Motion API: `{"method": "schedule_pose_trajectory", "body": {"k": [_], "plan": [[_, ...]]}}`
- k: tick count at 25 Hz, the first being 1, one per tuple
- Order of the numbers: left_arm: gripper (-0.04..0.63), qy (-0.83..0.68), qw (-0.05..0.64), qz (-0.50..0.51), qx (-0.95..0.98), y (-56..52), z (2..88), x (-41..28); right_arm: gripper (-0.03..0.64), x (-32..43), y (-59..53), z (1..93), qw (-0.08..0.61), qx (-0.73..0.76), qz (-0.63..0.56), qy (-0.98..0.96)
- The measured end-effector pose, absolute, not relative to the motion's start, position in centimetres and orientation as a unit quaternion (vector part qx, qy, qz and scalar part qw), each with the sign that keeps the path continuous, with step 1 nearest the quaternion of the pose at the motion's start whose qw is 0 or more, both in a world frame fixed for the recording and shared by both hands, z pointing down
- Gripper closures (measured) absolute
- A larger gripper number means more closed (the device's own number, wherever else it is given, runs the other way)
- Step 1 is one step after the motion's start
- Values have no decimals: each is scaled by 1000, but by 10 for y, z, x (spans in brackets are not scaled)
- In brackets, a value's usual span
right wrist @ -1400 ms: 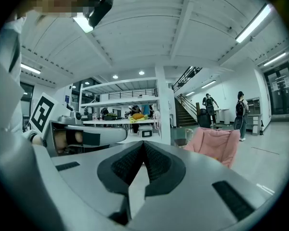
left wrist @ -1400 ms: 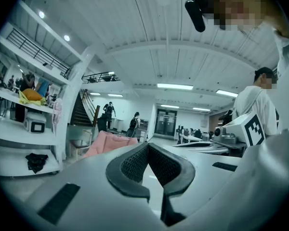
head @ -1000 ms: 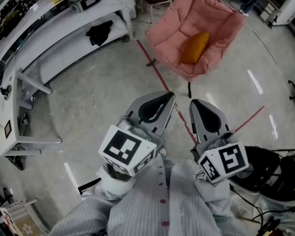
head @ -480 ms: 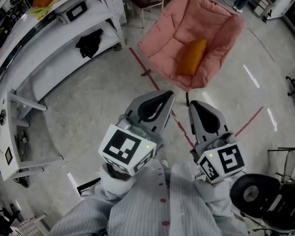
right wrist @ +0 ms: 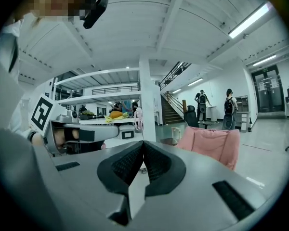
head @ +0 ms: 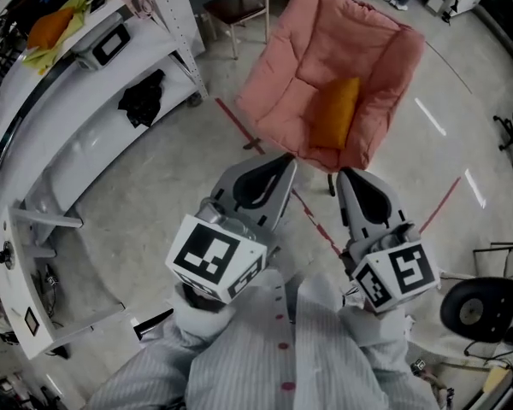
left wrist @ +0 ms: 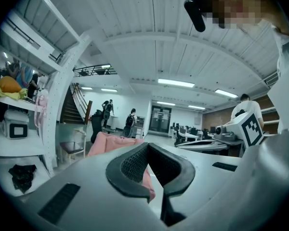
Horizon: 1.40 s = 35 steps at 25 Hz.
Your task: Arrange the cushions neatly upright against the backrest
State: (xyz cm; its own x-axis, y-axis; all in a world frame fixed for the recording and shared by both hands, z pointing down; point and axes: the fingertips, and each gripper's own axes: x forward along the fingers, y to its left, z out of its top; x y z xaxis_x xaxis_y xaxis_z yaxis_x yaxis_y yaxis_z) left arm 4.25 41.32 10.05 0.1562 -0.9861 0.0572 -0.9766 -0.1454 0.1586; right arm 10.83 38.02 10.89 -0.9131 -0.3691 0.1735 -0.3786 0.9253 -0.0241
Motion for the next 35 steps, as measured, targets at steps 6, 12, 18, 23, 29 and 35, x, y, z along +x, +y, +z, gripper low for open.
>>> {"method": "schedule_pose_trajectory", "body": {"k": [6,12,18,23,29,35], "plan": [[583,-645,86,-31,759,397,110,12,603,88,359,120,93,212,35,-972],[583,-647,99,-30,756,364,117,-13,603,67,321,126,105,216,44,-970],[583,-651,100,-27,752,314,122,-37,603,42,269,133,107,209,45,-971],[583,-649,98,-22,755,250,121,-51,603,28,206,136,106,212,52,-970],[583,-636,101,-12,765,151,113,-54,603,25,111,132,107,225,63,-966],[583,-622,107,-6,776,54,108,-52,603,26,19,130,115,240,70,-962]]}}
